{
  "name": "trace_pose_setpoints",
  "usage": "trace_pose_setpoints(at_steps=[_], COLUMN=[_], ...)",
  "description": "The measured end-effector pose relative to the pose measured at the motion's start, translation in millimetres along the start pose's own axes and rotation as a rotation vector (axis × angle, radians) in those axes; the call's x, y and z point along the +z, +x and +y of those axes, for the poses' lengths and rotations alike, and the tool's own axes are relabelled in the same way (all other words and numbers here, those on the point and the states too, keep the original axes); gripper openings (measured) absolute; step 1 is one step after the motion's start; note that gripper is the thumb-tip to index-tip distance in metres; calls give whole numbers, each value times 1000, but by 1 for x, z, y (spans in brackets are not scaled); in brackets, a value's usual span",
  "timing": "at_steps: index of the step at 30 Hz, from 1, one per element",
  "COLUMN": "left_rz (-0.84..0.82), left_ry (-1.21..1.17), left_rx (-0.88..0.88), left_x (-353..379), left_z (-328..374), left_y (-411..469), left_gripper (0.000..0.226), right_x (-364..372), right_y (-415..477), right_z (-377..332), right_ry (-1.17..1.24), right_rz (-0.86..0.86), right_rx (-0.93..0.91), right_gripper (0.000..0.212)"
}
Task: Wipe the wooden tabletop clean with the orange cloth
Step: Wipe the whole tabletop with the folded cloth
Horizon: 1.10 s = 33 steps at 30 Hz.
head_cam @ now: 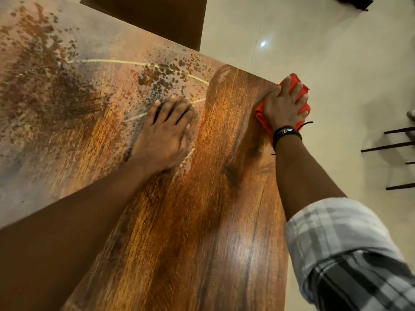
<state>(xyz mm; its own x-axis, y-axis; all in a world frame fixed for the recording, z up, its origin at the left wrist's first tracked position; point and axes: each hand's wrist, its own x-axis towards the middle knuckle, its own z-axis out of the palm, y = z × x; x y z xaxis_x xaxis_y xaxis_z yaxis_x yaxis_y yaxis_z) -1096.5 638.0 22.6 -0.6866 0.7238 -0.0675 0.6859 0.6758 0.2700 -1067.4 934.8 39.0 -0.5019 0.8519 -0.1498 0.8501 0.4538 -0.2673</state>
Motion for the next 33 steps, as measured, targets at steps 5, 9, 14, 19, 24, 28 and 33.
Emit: trace_pose_setpoints(at_steps=[5,9,14,19,24,28,33], left_rz=[-4,29,67,111,71,77,37], left_ry=[-17,-33,-49,-95,-143,-62,9], left_rx=[15,23,37,28,-2,9,12], left_x=[-3,-1,-1,-11,-14,-5,1], left_z=[1,-1,-3,0,-4,-18,-19], left_y=[-2,-2,-4,-17,-75,-128,-139], left_gripper=[64,61,60,48,60,58,57], right_x=[29,43,49,54,60,63,65], right_y=[-43,-70,-125,-227,-328,-372,-344], right_z=[-46,-76,-54,-19,24,41,26], right_ry=[-44,-76,-96,-54,-73,-62,-129], right_rz=[-35,-47,-54,-47,11,14,34], right_rx=[-233,-375,-461,-476,-469,-459,-431], right_gripper=[57,58,56,56,57,55,57])
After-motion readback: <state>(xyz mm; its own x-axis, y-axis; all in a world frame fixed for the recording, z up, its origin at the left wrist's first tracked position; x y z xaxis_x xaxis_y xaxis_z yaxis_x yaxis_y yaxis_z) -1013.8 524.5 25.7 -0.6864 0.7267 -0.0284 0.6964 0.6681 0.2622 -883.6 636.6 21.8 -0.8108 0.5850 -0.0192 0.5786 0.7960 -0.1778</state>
